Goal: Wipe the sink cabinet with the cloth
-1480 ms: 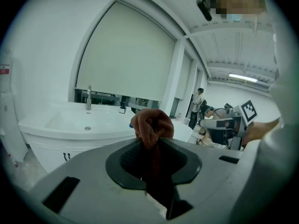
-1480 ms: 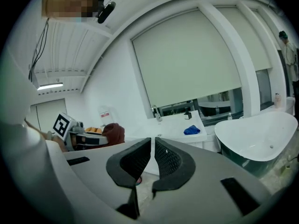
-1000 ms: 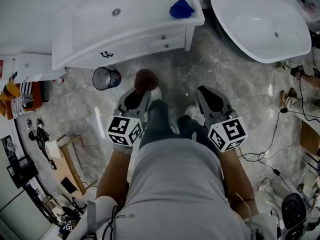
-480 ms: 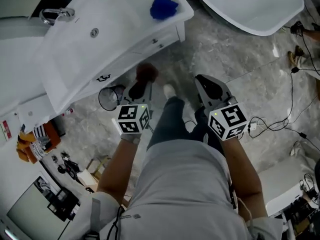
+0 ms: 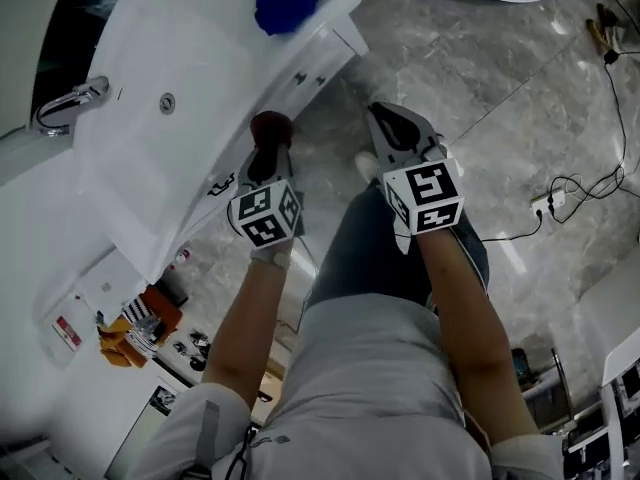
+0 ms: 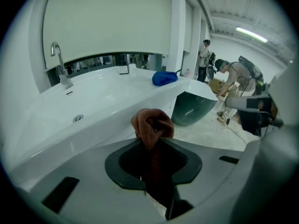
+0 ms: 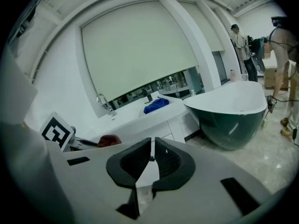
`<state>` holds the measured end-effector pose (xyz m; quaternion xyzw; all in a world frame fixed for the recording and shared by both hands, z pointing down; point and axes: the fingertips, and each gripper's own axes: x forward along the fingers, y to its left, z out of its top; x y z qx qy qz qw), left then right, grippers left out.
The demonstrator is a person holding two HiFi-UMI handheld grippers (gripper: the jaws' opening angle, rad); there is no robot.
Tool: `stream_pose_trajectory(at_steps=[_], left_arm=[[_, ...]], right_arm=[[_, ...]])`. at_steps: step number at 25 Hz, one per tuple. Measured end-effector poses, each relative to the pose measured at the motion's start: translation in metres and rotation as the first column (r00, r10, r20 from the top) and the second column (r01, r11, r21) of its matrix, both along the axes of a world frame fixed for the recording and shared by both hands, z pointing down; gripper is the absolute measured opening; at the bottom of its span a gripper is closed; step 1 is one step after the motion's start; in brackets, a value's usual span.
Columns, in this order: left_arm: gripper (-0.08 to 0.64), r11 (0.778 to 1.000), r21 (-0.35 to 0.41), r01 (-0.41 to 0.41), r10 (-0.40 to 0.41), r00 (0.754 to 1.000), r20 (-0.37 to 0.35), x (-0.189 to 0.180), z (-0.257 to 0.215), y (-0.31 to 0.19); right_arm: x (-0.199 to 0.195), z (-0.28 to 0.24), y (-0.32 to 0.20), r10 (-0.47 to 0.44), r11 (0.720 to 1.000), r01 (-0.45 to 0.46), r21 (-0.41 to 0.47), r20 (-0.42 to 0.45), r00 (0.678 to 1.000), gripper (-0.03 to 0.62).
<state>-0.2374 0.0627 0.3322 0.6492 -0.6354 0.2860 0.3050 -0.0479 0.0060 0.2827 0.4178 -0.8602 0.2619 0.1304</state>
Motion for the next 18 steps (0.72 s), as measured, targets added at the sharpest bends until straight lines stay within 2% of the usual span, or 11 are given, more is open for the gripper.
stream_pose_trajectory(at_steps=[5,10,13,18], left_arm=[[0.080,0.999,-0.008,0.034,-0.033,0.995,0.094,-0.013,0.040,-0.007],[0.080,0.997,0.005,0.076,-0.076,0.980,0.184,-0.019,0.076,-0.012],[0.080,0.994,0.023,0.108,-0.110,0.974,0.200,-0.031,0.098,-0.020],[0.080,0.996,0.036,0.080,-0.086,0.974,0.210,-0.027,0.137,-0.036]], right_arm=[[-0.021,0.051,-0.003,0.003,1.000,-0.003,0.005,0.011,1.000,0.038],[-0.028,0.097,-0.008,0.009,1.000,-0.008,-0.013,0.047,0.999,0.038],[-0.027,0.116,-0.013,0.023,1.000,-0.022,-0.018,0.063,0.998,0.038],[-0.018,0.141,-0.014,0.037,0.998,-0.033,-0.051,0.085,0.996,0.038]])
